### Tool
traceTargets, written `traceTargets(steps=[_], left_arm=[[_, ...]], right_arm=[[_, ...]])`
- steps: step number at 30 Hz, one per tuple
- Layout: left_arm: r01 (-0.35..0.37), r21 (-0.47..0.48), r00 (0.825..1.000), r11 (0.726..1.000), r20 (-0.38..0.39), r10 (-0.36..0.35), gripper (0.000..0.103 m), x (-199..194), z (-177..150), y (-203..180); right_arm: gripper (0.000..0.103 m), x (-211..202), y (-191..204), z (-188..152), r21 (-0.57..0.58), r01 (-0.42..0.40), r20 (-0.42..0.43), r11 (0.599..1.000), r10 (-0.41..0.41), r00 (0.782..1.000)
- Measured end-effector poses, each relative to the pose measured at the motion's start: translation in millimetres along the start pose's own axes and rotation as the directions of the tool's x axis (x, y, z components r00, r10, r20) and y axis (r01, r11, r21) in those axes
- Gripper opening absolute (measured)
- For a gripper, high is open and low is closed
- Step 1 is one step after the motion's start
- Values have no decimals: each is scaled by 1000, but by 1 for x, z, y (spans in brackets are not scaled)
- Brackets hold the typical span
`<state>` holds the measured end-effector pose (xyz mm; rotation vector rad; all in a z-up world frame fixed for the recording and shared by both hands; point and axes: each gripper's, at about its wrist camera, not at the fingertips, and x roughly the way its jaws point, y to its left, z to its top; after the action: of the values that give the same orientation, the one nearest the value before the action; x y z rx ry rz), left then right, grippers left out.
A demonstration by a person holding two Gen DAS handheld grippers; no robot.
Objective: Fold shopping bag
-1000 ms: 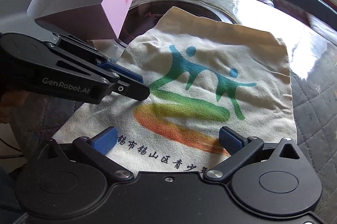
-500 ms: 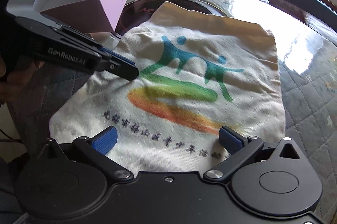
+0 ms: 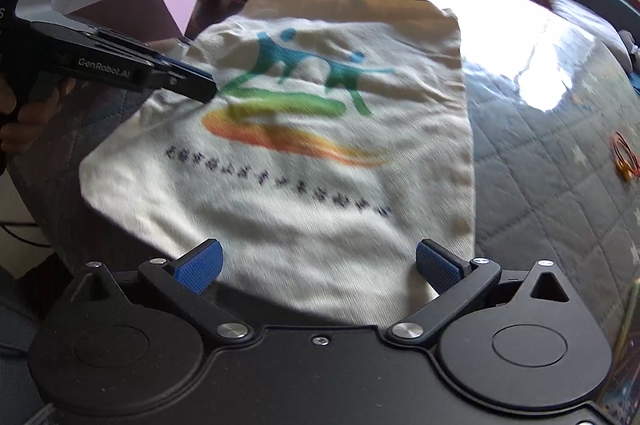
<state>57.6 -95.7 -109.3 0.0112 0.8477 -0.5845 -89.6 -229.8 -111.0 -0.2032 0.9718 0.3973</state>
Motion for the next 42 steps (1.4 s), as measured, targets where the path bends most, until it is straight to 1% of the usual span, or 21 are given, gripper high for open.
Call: traceTargets(steps=[3,4,5,6,7,8,10,13,16,20,25,28,31,37,40,42], left_arm=[[-34,57,999,998,0,35,10,-4,-4,-10],[-41,76,999,996,-2,42,18,-6,-5,-14],[-45,93,999,995,-1,46,32,-9,-8,-18],[-48,109,999,993,0,49,36,-11,-10,-22],[-55,131,998,990,2,55,38,-12,-12,-26],[-64,157,998,985,3,64,37,-13,-15,-31],[-74,201,997,977,7,74,36,-14,-20,-38],[-67,229,998,971,3,68,36,-16,-26,-43],[-74,246,997,966,10,74,37,-17,-31,-43],[-85,266,996,960,19,82,39,-18,-35,-44],[-84,270,996,959,25,80,39,-17,-37,-44],[-82,275,997,958,25,78,41,-18,-38,-44],[-80,276,997,958,20,78,43,-19,-37,-42],[-83,280,997,956,14,82,43,-20,-36,-41],[-88,285,996,955,11,88,43,-20,-35,-41],[-91,284,996,954,8,93,44,-22,-36,-37]], right_arm=[[103,-3,-4,0,5,4,-25,1000,-3,1000],[103,-4,-4,1,11,8,-36,1000,-8,999],[103,-5,-5,4,19,10,-43,1000,-10,999],[103,-7,-6,5,29,3,-39,1000,-2,999],[103,-9,-7,8,47,-13,-23,999,14,1000],[103,-10,-7,11,59,-24,-8,998,24,1000],[103,-10,-4,16,52,-19,21,998,18,1000],[103,-5,2,23,33,-5,51,999,4,999],[103,8,3,26,27,-15,35,1000,14,999],[103,11,-2,18,-10,28,39,1000,-28,999],[103,2,-22,5,32,66,24,997,-67,997],[103,-3,-38,-3,108,70,4,992,-71,997],[103,-8,-46,-10,150,71,-6,986,-71,997],[103,-15,-29,-19,68,-4,-10,998,5,1000],[103,-15,-19,-20,27,15,-20,1000,-14,1000],[103,-17,-17,-21,20,-6,-28,1000,6,1000]])
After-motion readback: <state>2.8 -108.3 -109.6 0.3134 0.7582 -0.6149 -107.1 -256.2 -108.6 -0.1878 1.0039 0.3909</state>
